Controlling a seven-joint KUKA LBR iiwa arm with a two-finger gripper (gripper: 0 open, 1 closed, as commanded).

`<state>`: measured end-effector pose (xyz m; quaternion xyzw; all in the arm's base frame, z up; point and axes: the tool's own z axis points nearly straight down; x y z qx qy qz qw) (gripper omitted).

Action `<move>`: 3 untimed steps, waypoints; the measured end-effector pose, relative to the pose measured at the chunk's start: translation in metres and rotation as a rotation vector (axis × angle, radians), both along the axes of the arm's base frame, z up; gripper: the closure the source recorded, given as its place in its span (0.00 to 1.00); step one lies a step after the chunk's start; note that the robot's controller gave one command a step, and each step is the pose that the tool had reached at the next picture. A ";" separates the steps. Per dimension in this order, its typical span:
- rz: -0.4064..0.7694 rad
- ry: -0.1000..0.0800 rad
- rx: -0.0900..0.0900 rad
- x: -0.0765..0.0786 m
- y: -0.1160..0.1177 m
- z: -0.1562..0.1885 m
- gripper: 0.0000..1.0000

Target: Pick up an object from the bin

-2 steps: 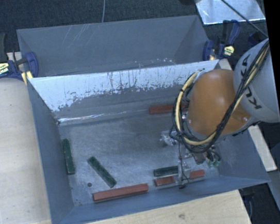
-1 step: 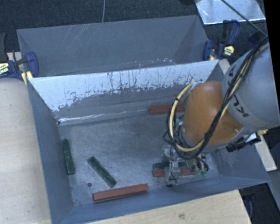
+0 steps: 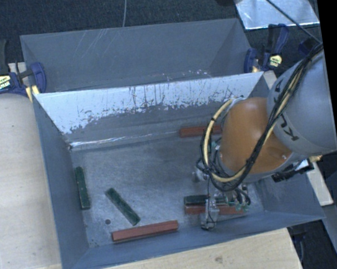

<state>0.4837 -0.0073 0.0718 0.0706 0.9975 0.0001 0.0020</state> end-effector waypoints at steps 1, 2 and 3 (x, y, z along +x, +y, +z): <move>-0.001 0.000 0.000 0.000 0.000 0.000 1.00; -0.001 0.000 0.000 0.000 0.000 0.000 1.00; -0.001 0.000 0.000 0.000 0.000 0.000 1.00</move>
Offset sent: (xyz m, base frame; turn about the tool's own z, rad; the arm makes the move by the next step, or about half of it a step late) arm 0.0000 0.0000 0.0000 0.0000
